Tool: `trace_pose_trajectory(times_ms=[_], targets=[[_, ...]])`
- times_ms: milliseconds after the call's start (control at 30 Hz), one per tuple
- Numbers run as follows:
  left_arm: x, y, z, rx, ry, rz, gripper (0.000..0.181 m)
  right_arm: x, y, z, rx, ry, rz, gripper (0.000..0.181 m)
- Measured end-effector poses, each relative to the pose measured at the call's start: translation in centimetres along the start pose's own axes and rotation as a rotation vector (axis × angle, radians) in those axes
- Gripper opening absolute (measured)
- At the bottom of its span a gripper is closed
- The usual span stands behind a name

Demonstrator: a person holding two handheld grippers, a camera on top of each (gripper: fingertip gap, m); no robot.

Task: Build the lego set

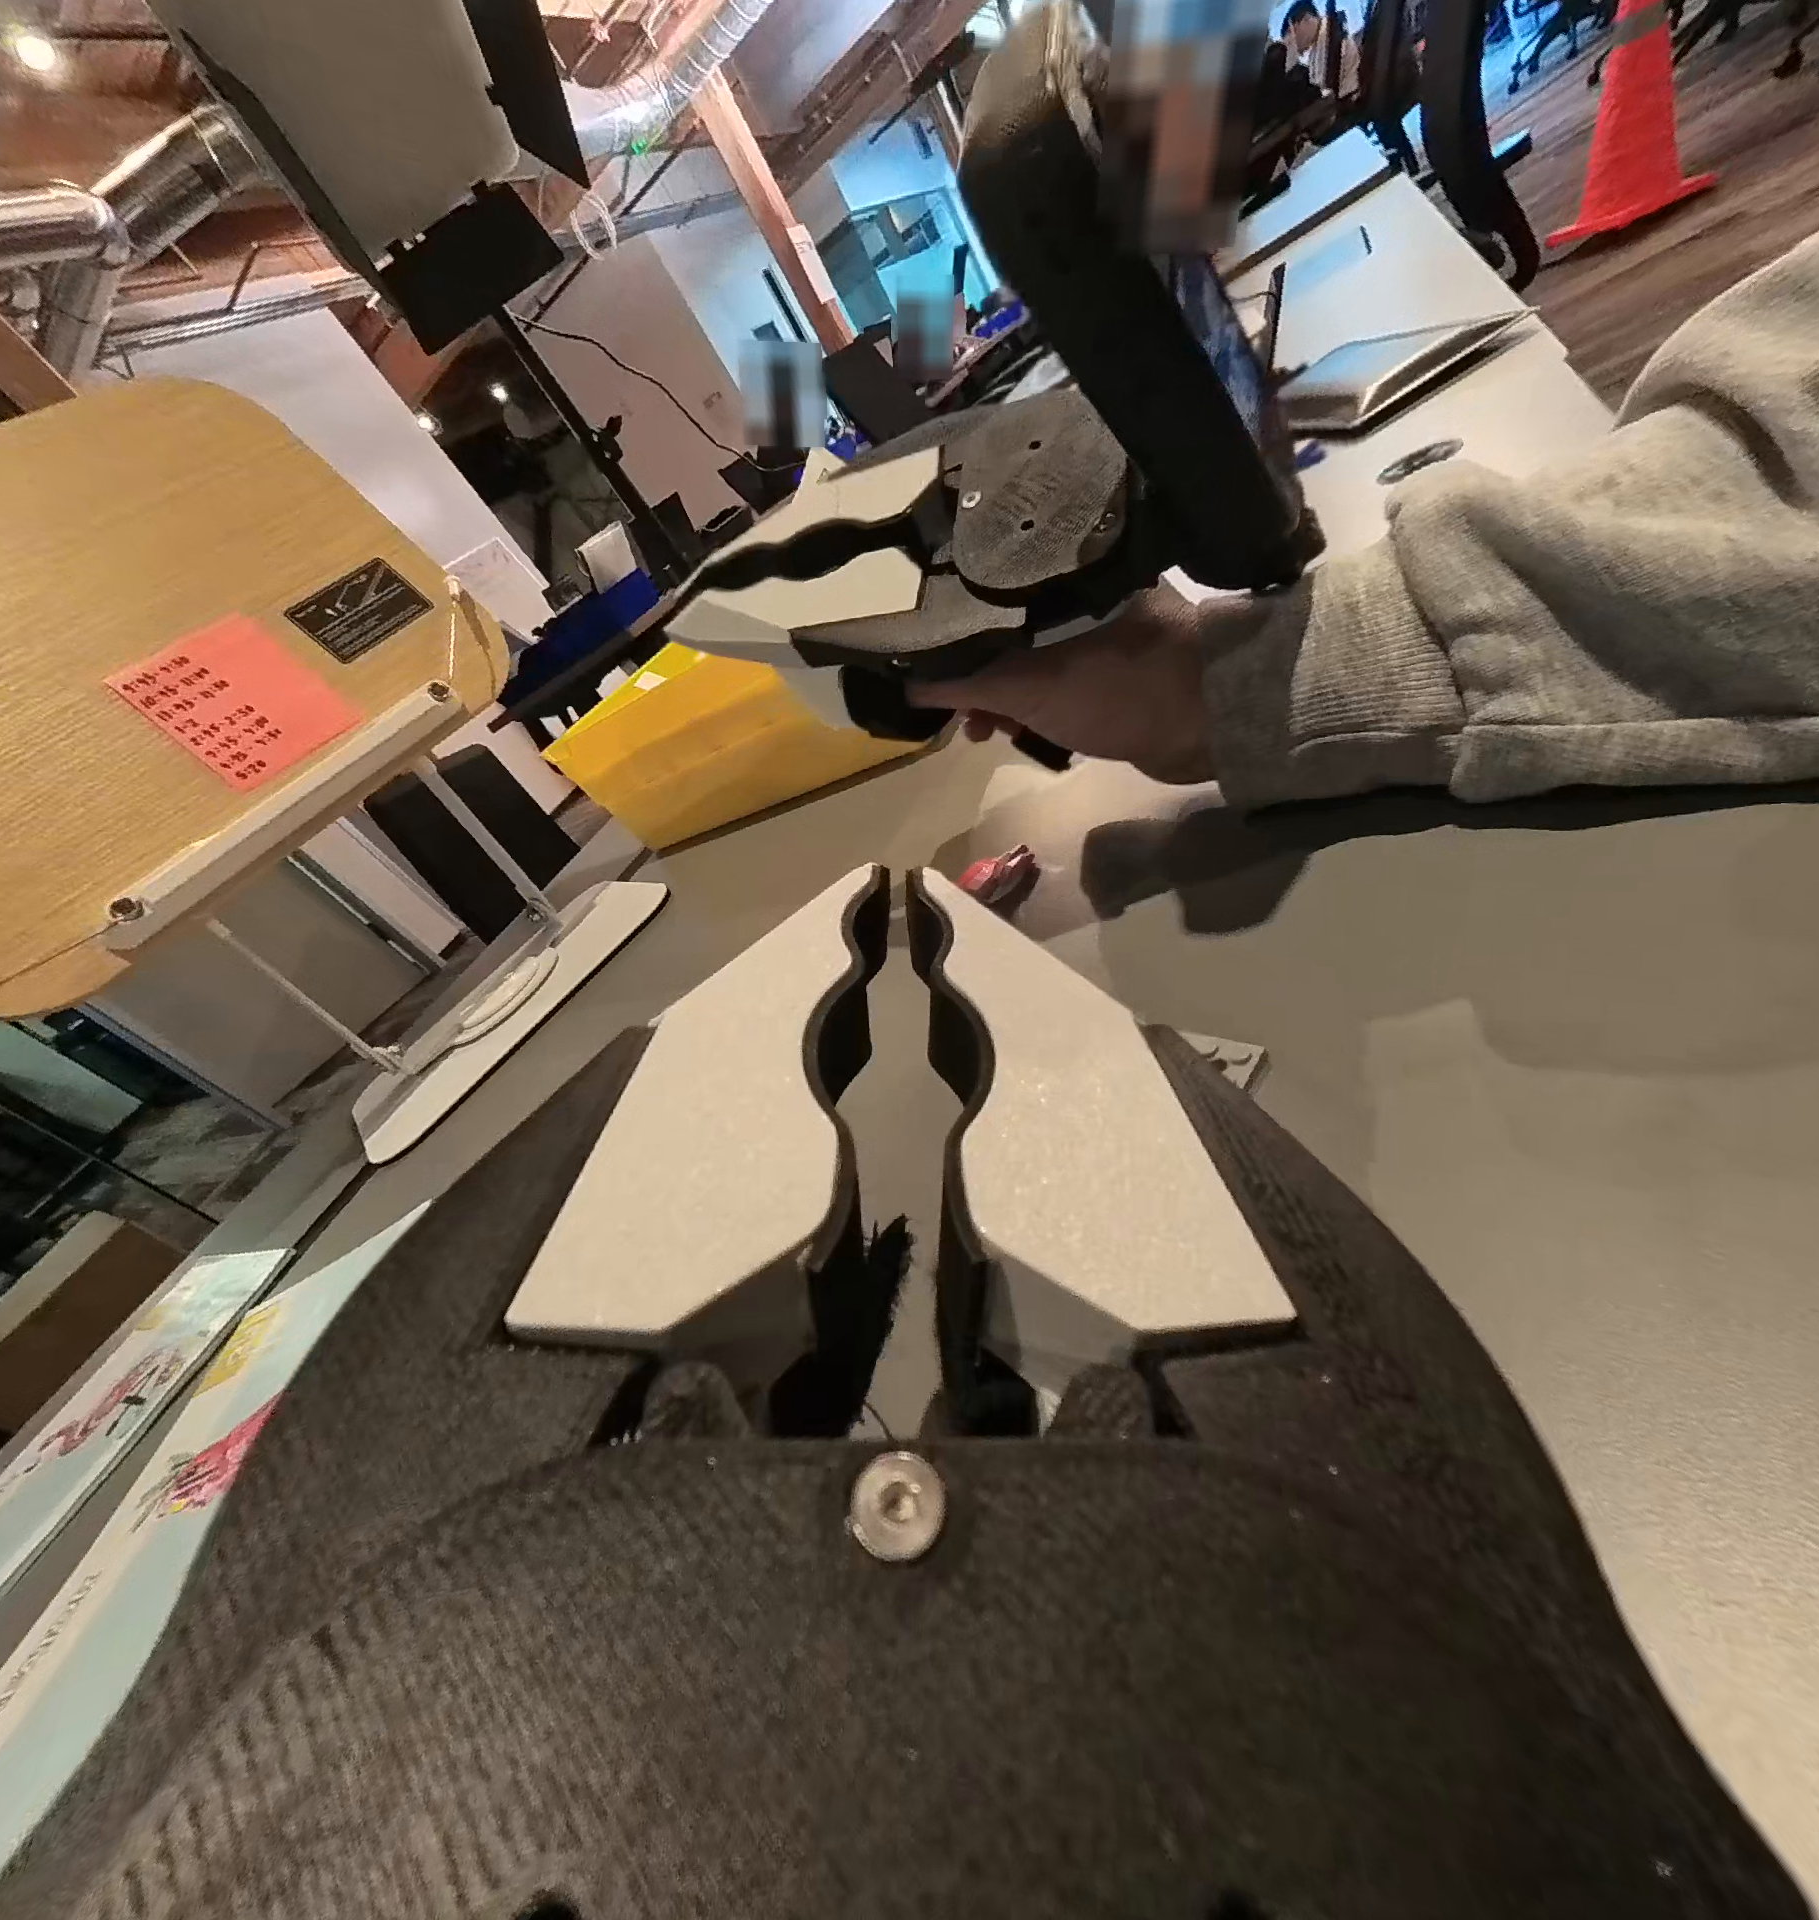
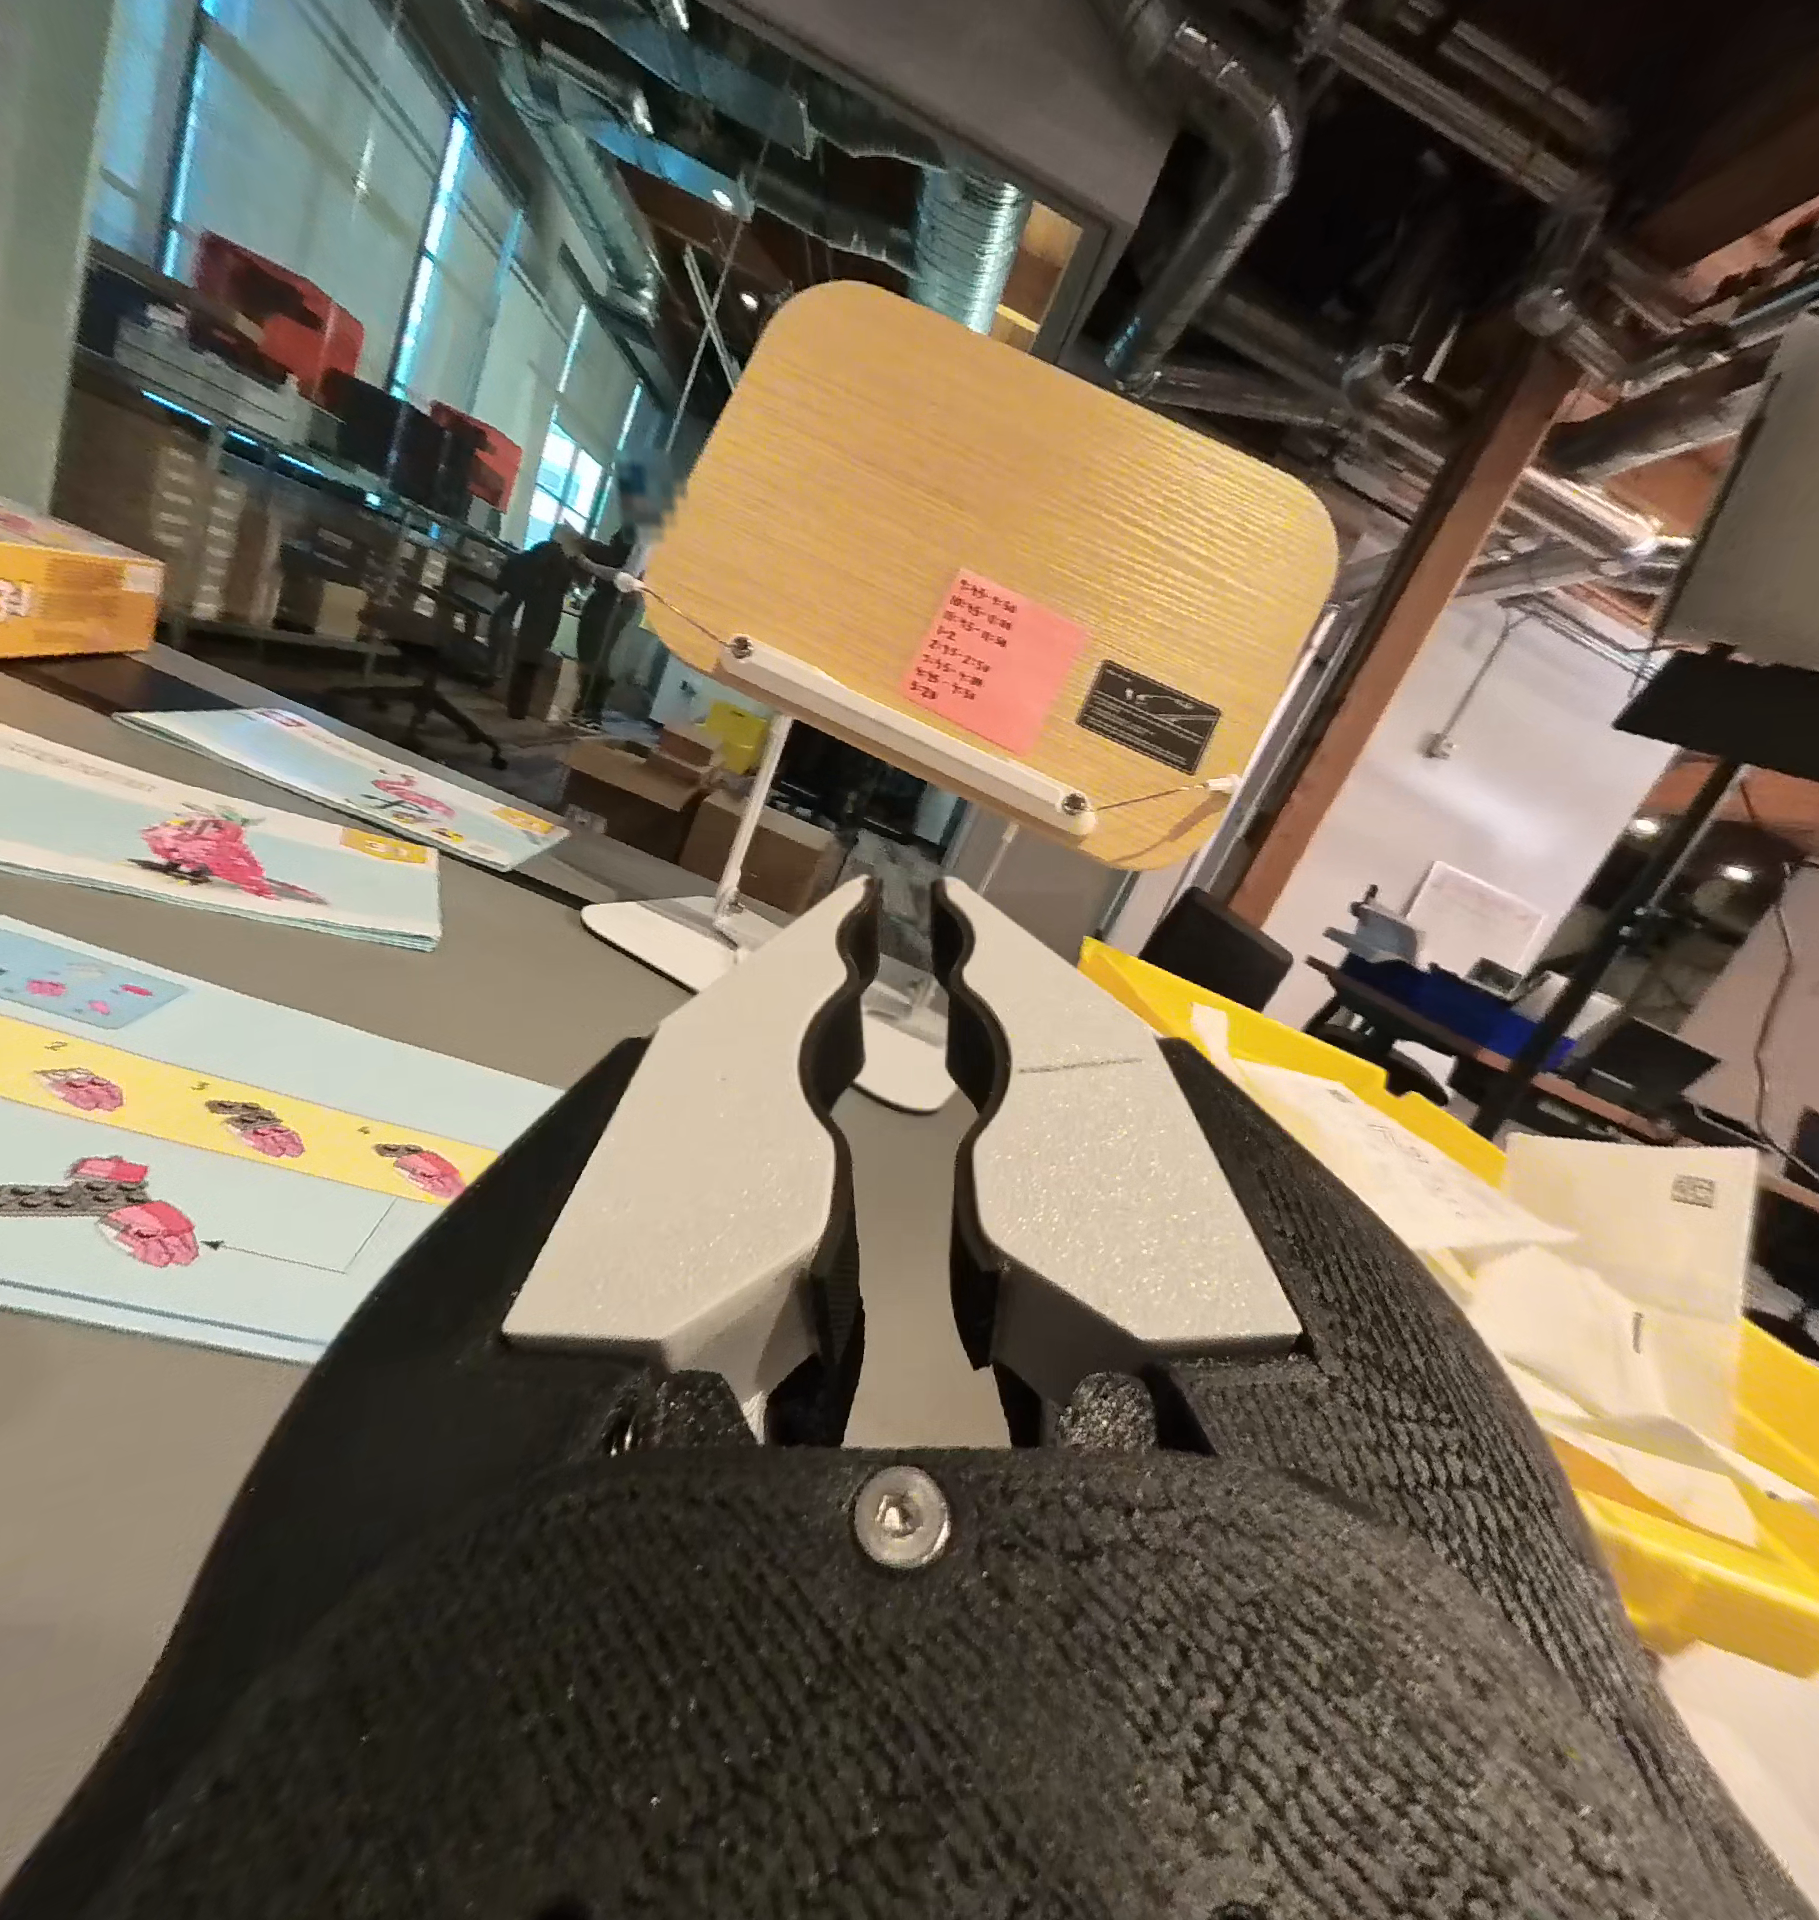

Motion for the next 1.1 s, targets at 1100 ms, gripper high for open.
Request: trace_pose_trajectory(times_ms=[1100], targets=[[0.0,-0.2,0.0,0.010,-0.001,0.009,0.001,0.9,2.2,0.3,-0.175,0.078,0.098,0.000]])
Point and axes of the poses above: each gripper's, where its closed fingertips meet, z out along the fingers, x out of its underside, y = z × x across the jaws, the point moved 4 cm from there along -z, back along the fingers
